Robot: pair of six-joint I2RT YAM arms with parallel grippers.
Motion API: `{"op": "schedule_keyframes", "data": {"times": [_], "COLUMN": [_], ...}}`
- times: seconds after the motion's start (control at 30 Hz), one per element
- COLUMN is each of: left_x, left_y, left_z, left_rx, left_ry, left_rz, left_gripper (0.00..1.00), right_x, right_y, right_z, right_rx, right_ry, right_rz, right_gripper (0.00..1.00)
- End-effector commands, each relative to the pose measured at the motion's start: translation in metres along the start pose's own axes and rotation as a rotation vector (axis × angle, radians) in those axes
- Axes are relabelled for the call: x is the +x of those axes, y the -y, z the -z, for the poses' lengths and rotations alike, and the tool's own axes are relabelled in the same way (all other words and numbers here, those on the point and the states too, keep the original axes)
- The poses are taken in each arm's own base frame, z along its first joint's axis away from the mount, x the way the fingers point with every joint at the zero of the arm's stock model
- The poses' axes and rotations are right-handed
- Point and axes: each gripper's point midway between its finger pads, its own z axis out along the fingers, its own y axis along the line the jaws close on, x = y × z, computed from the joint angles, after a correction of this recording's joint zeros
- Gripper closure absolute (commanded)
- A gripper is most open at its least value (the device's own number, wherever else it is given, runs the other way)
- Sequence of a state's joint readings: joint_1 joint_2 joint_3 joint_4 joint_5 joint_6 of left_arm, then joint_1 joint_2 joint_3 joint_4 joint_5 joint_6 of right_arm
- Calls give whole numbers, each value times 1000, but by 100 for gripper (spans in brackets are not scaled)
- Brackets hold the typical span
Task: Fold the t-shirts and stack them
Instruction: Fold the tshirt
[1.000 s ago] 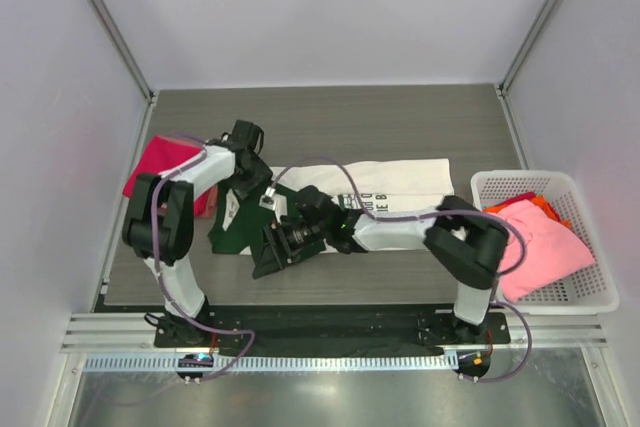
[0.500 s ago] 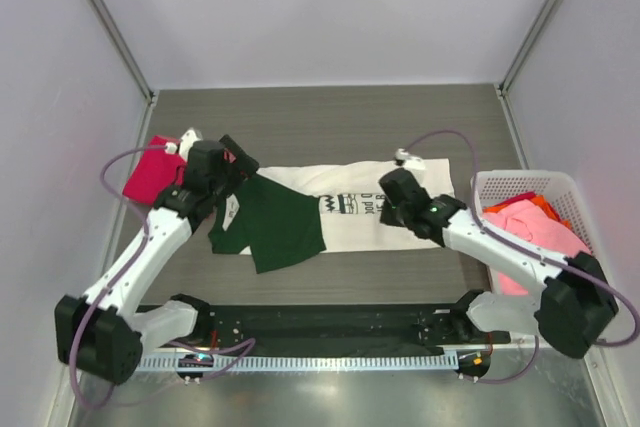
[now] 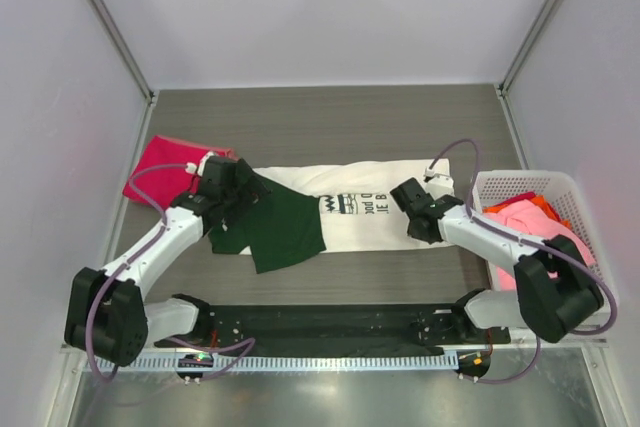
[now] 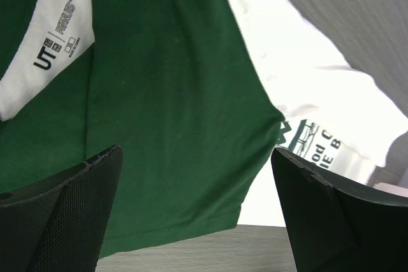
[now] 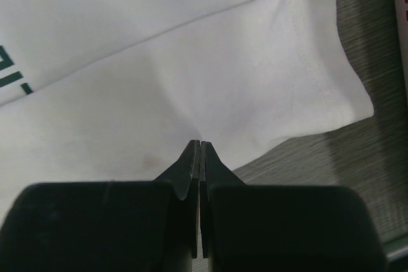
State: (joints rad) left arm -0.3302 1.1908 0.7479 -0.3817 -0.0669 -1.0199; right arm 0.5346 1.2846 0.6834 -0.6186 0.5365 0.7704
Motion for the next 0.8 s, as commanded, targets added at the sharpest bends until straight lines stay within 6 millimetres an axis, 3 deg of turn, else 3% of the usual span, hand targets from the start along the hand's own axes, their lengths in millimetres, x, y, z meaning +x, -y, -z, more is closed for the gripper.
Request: {"op": "schedule_keyframes", "data": {"times": [0.0, 0.2, 0.47, 0.63, 0.77], "left_x": [-5, 7, 8, 10, 8], "left_y": [11, 4, 11, 19, 43], "left_z": [-11, -50, -110, -139, -161], "left_rx": [4, -103, -227, -264, -250], "left_ry": [5, -67, -163, -221, -249], "left_rz": [20, -4, -71, -116, -177], "left_gripper": [0, 0, 0, 0, 2], "right_x": [-10, 9, 33, 58, 82], "right_y": [1, 1, -1, -20, -57], "right_z": [-9, -27, -29, -12, 18], "right_rx": [81, 136, 101, 25, -111], "right_ry": [28, -37, -118, -153, -166], "right_rz": [-33, 6, 48, 112, 112], "right_gripper": [99, 99, 99, 99, 99]}}
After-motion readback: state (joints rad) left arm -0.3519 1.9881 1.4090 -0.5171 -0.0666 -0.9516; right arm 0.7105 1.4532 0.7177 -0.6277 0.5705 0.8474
